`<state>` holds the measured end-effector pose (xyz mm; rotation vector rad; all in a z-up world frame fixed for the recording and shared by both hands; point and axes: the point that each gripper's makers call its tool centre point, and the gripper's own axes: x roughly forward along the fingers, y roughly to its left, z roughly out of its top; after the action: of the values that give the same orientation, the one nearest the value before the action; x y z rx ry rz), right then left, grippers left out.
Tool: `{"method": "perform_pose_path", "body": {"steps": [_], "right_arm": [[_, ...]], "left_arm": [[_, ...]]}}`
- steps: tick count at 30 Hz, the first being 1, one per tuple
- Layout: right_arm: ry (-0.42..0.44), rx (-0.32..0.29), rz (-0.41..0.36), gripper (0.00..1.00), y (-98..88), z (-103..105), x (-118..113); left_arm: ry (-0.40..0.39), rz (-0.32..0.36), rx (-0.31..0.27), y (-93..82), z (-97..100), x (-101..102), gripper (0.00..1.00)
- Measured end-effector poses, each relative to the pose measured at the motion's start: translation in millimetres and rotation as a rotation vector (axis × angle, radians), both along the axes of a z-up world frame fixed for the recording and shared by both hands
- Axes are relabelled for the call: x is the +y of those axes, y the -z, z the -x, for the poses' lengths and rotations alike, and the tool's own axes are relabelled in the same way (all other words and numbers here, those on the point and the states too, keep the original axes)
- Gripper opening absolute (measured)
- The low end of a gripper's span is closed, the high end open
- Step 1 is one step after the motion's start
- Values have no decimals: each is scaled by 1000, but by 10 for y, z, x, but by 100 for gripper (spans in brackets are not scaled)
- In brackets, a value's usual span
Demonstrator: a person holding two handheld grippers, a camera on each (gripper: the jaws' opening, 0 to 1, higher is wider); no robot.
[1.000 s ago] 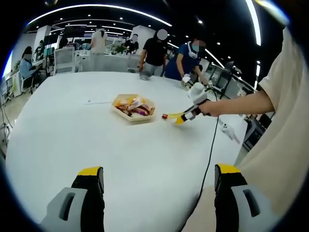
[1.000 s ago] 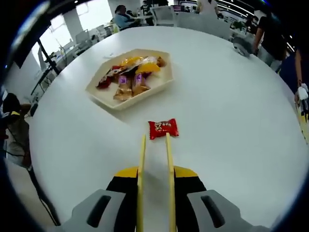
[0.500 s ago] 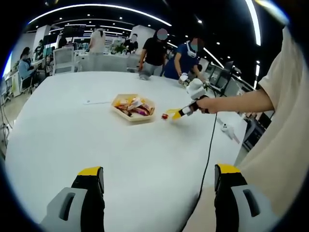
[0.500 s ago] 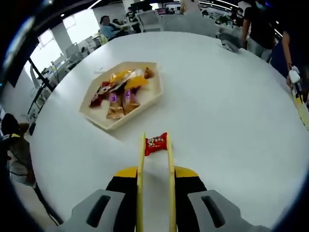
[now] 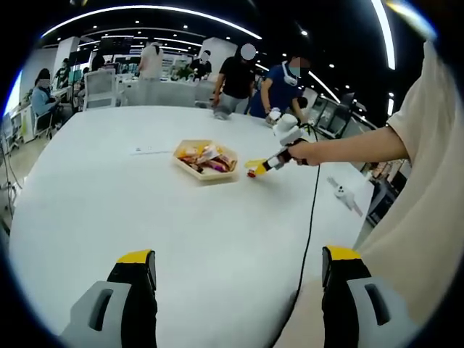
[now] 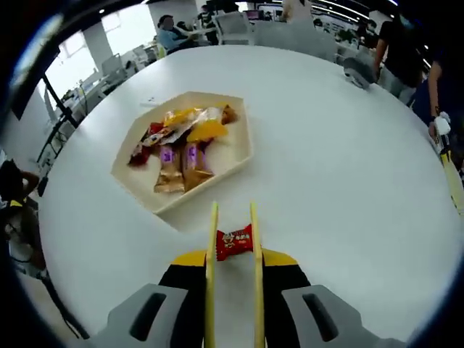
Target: Place the target food into the container with the food tongs after gripping and lifting it, then release it inside without dropping or visibly crushing the food.
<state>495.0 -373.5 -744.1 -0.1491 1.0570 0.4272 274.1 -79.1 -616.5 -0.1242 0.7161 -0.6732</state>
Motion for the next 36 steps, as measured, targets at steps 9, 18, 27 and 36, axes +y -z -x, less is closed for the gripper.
{"method": "perform_pose_path", "body": {"steps": [9,18,27,36], "right_arm": [[38,51,-28,25,139,191,-86],[41,50,-37,25,131,350,-68],[8,54,-51,25,133,577,59],[-155,57,-42,25,129,885,287]], "left_arm": [[10,3,2,3,-9,-36,95],[22,4,0,3,-7,-75,95],[29,8,-13,-28,39,-102,95],[24,2,-29,-82,90,-62,95]]}}
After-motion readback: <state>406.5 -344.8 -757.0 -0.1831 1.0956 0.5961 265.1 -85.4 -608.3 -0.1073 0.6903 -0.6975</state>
